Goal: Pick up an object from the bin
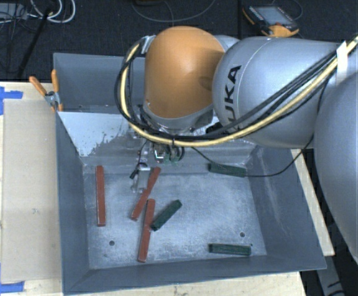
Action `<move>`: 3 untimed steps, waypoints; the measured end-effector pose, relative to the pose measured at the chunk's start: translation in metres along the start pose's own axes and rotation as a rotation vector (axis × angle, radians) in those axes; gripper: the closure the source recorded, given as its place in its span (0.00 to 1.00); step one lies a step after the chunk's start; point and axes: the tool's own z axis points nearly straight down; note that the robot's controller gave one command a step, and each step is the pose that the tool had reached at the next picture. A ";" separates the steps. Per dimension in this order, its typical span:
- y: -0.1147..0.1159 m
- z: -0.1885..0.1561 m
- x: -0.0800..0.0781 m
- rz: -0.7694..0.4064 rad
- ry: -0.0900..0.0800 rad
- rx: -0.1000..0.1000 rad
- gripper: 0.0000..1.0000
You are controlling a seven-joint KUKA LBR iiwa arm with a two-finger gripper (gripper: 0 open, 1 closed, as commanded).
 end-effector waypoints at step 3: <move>-0.101 0.144 0.017 -0.328 -0.006 0.000 0.00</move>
Offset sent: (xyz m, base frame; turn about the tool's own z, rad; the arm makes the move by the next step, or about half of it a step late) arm -0.0175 -0.1010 -0.1432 -0.3342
